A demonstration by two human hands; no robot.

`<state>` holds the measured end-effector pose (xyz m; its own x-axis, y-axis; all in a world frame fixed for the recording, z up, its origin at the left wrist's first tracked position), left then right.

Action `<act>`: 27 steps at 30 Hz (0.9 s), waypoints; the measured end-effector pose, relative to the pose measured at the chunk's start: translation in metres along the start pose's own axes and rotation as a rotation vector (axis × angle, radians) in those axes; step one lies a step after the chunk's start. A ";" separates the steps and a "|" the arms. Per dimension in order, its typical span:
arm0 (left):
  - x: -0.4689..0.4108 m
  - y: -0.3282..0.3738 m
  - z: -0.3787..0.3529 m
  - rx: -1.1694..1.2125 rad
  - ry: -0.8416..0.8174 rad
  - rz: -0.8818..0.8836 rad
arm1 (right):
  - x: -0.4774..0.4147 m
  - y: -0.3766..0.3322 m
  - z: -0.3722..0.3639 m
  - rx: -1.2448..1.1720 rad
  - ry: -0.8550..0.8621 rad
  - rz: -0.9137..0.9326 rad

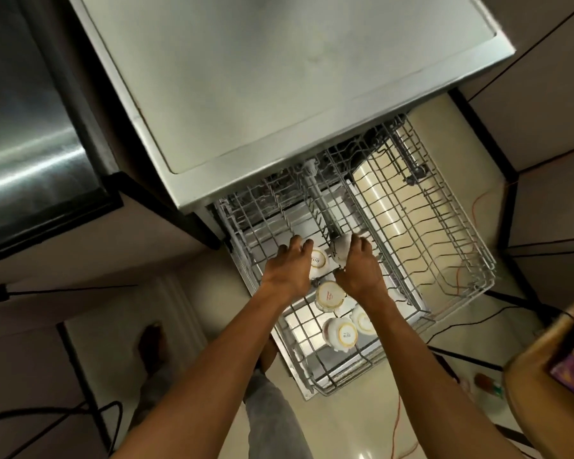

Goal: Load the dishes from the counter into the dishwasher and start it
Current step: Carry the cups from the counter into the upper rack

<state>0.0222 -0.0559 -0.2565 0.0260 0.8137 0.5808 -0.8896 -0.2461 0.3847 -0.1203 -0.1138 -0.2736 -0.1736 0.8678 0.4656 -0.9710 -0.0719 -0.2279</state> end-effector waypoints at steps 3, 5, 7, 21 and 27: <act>0.016 -0.002 0.015 0.018 -0.002 -0.017 | 0.008 -0.005 0.001 -0.028 0.003 -0.012; 0.024 -0.008 0.017 0.036 0.008 -0.033 | 0.007 -0.001 0.002 -0.088 0.043 -0.081; 0.027 -0.016 0.014 0.065 0.024 -0.038 | 0.000 0.010 0.003 -0.171 0.090 -0.154; 0.030 -0.021 -0.005 0.133 0.091 -0.080 | -0.022 0.001 0.013 0.012 0.120 -0.050; 0.022 -0.023 -0.004 0.140 0.083 -0.059 | -0.020 -0.016 0.012 0.168 0.048 0.095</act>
<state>0.0410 -0.0300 -0.2557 0.0333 0.8682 0.4950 -0.8154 -0.2628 0.5158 -0.1034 -0.1362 -0.2690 -0.2621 0.8752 0.4066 -0.9650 -0.2325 -0.1216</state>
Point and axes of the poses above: each hand's wrist, its own x-axis away from the middle knuckle, its own z-axis out of the back of the hand, y = z × x, the point moved 9 cm from there along -x, towards the middle knuckle, and after that the axes turned 2 degrees about y, right-handed, at the moved point
